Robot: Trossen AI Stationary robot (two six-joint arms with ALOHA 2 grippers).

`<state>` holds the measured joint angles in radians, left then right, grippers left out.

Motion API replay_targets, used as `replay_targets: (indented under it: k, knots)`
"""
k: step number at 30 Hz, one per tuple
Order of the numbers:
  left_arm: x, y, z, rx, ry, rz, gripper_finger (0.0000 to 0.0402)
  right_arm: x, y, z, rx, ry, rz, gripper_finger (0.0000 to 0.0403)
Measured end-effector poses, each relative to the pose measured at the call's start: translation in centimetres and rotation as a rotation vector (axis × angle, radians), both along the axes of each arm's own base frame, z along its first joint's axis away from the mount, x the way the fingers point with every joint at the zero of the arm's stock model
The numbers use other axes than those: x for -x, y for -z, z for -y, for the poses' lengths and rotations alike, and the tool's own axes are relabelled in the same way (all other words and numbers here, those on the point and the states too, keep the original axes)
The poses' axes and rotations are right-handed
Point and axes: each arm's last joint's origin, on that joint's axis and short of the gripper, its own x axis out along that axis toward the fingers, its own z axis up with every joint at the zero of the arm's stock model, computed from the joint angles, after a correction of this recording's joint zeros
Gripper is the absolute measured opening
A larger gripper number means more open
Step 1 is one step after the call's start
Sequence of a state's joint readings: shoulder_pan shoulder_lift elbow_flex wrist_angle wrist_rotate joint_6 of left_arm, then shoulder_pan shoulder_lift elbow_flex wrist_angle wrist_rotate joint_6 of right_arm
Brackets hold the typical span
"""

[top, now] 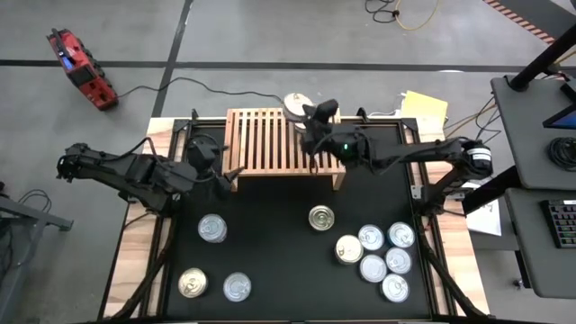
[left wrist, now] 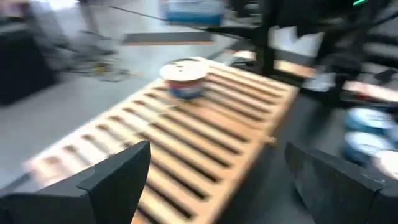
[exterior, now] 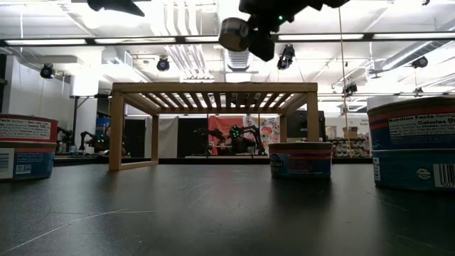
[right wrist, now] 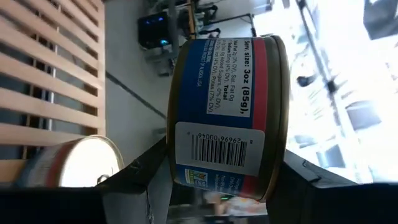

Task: Stack canned seafood by type on shelf
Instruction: Stack the blue and pink tuna can on top of the blue and pink tuna can

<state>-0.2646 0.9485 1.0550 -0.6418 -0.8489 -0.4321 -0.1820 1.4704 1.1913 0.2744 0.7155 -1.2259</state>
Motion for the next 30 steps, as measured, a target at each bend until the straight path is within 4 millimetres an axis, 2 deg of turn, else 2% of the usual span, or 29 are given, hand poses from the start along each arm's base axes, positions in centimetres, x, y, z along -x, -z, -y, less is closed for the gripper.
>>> replay_targets:
  k: [4,9,11,13,18,30]
  knots:
    - [0.0,0.1,-0.2,-0.047,-0.004,-0.035,0.0355,1.2,-0.8,1.8,-0.186,-0.105,0.046,0.0182]
    - [-0.2,0.3,0.3,-0.128,0.308,-0.188,0.0355,2.5,-2.6,3.7,-0.417,-0.131,0.054,0.0182]
    - [-0.4,0.7,0.8,-0.138,0.475,-0.242,0.0355,2.9,-3.0,3.8,-0.466,-0.112,0.002,0.0182]
    - [-0.7,0.9,1.0,-0.145,0.547,-0.255,0.0355,3.1,-3.6,3.4,-0.481,-0.099,-0.043,0.0182]
    - [-1.4,1.1,0.9,-0.184,0.446,-0.261,0.0355,3.8,-4.1,2.8,-0.491,-0.034,-0.141,0.0182]
    - [-3.2,2.7,1.3,-0.214,0.451,-0.367,0.0355,3.0,-2.7,2.9,-0.525,-0.016,-0.181,0.0182]
